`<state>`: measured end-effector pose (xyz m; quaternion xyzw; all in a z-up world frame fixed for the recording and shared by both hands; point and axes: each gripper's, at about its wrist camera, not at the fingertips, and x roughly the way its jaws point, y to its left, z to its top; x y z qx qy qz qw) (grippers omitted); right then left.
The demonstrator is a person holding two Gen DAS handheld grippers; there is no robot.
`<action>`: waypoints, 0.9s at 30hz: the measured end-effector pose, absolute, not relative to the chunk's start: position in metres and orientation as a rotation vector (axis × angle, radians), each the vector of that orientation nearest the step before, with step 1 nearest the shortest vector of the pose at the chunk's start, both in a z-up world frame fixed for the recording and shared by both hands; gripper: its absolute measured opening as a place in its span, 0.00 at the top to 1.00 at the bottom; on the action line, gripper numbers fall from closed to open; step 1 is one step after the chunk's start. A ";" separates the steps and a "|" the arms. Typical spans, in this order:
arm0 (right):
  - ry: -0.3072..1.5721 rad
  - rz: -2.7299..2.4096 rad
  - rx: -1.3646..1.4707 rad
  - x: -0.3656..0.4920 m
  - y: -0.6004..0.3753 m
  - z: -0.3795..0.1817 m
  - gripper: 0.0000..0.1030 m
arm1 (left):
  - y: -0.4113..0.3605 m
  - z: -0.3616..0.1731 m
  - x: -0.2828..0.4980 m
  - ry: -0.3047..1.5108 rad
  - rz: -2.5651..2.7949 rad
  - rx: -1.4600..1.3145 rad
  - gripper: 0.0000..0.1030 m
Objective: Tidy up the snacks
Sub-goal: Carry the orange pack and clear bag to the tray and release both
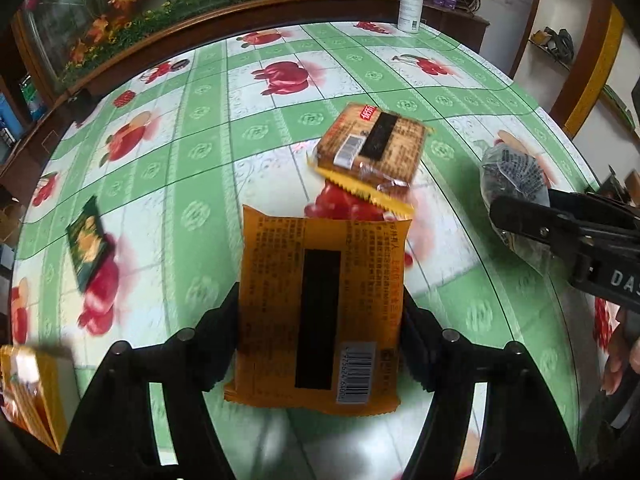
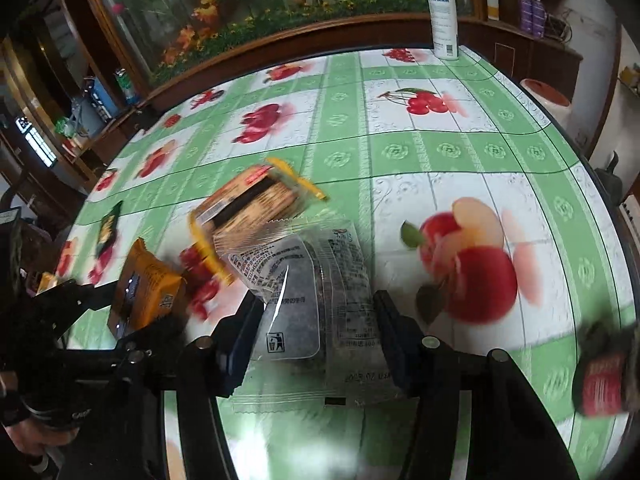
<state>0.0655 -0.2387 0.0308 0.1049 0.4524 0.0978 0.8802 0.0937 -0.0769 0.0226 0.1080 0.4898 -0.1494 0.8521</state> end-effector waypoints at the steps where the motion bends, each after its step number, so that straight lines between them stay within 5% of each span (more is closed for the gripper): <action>1: 0.939 0.213 0.220 0.063 -0.236 0.033 0.45 | -0.074 0.025 0.088 1.029 -0.311 0.226 0.31; 27: 0.828 0.475 0.068 -0.010 -0.081 0.082 0.45 | 0.055 0.082 -0.038 0.880 -0.166 0.110 0.31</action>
